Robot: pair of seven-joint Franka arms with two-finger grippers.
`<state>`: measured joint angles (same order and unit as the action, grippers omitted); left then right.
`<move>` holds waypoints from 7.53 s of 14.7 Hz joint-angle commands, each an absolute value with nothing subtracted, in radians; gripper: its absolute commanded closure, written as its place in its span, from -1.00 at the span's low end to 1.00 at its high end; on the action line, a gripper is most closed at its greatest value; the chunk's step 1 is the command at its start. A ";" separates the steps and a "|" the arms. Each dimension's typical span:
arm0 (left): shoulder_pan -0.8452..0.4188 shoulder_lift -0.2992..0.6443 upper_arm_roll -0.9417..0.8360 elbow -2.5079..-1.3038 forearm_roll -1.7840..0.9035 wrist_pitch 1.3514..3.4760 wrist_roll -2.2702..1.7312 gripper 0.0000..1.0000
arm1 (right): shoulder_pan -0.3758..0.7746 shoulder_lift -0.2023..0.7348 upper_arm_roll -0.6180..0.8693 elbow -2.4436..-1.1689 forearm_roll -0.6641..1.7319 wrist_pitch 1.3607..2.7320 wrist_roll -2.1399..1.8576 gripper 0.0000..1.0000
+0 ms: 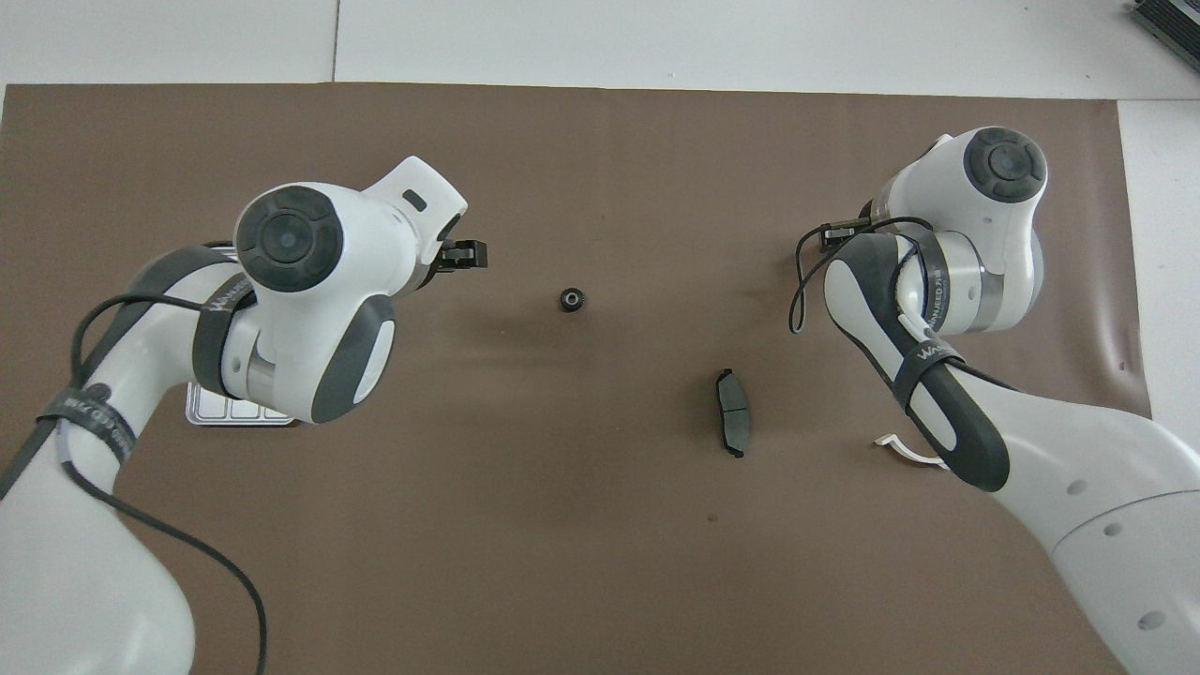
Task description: Pick bearing gear from pile to tray
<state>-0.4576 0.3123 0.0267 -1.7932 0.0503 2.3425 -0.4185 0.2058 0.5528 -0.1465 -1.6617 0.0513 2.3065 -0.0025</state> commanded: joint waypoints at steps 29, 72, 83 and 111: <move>-0.647 0.511 0.035 -1.732 0.035 2.450 -0.561 -0.22 | 0.241 0.462 -0.130 -1.684 0.064 2.289 0.179 1.00; -0.058 0.270 0.083 -2.069 0.103 2.605 -0.261 1.00 | 0.571 0.638 -0.021 -1.494 0.038 2.421 0.885 -1.00; -0.046 0.288 0.084 -2.057 0.103 2.600 -0.166 -1.00 | 0.218 0.361 -0.020 -1.505 -0.064 2.057 0.392 -1.00; -0.606 0.584 0.080 -1.460 0.051 2.295 -0.494 -0.93 | 0.015 -0.009 -0.009 -1.608 -0.005 1.580 0.104 -1.00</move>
